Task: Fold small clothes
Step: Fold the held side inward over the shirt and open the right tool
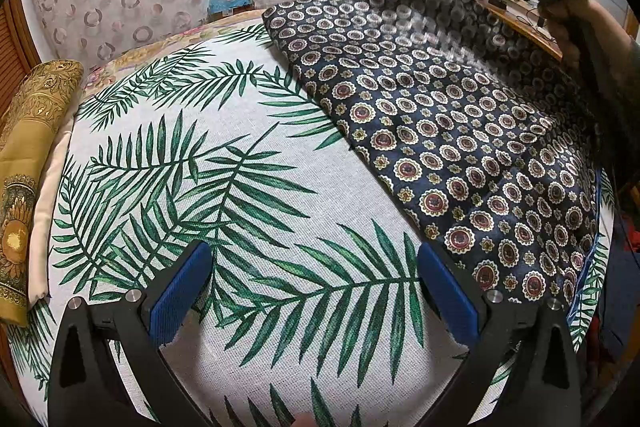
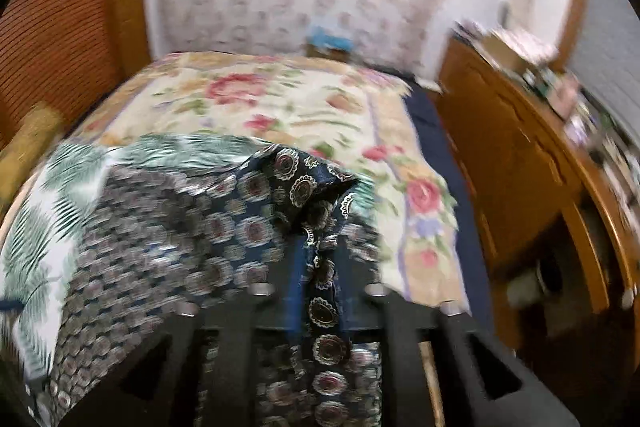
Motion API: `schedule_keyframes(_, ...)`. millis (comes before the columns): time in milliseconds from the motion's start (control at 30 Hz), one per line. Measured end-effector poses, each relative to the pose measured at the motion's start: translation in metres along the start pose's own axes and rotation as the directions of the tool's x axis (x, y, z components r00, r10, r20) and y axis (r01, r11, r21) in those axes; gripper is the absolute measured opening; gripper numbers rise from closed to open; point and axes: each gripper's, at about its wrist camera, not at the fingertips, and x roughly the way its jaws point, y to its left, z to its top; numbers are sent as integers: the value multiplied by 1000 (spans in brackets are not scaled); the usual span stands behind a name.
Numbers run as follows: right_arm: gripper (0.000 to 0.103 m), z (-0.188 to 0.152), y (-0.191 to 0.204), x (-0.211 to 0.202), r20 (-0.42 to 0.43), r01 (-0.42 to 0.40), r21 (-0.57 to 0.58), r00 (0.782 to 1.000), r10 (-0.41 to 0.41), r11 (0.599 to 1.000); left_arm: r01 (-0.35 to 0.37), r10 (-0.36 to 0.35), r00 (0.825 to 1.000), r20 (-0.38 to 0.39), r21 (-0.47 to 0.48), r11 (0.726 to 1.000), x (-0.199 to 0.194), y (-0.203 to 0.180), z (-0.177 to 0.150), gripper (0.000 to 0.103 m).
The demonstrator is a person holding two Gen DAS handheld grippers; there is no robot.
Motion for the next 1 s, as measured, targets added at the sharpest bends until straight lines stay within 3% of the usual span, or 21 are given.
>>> schedule_keyframes(200, 46, -10, -12, 2, -28, 82, 22, 996, -81, 996, 0, 0, 1000, 0, 0, 1000, 0, 0, 0, 103)
schedule_keyframes(433, 46, -60, 8, -40, 7, -125, -34, 992, 125, 992, 0, 0, 1000, 1, 1, 1000, 0, 0, 0, 103)
schedule_keyframes(567, 46, -103, 22, -62, 24, -186, -50, 982, 187, 981, 0, 0, 1000, 1, 1, 1000, 1, 0, 0, 103)
schedule_keyframes(833, 46, -159, 23, -78, 50, -192, -26, 980, 193, 981, 0, 0, 1000, 1, 1, 1000, 0, 0, 0, 103)
schedule_keyframes(1000, 46, -185, 2, -117, 74, -192, -2, 979, 192, 981, -9, 9, 1000, 1, -10, 1000, 0, 0, 0, 103)
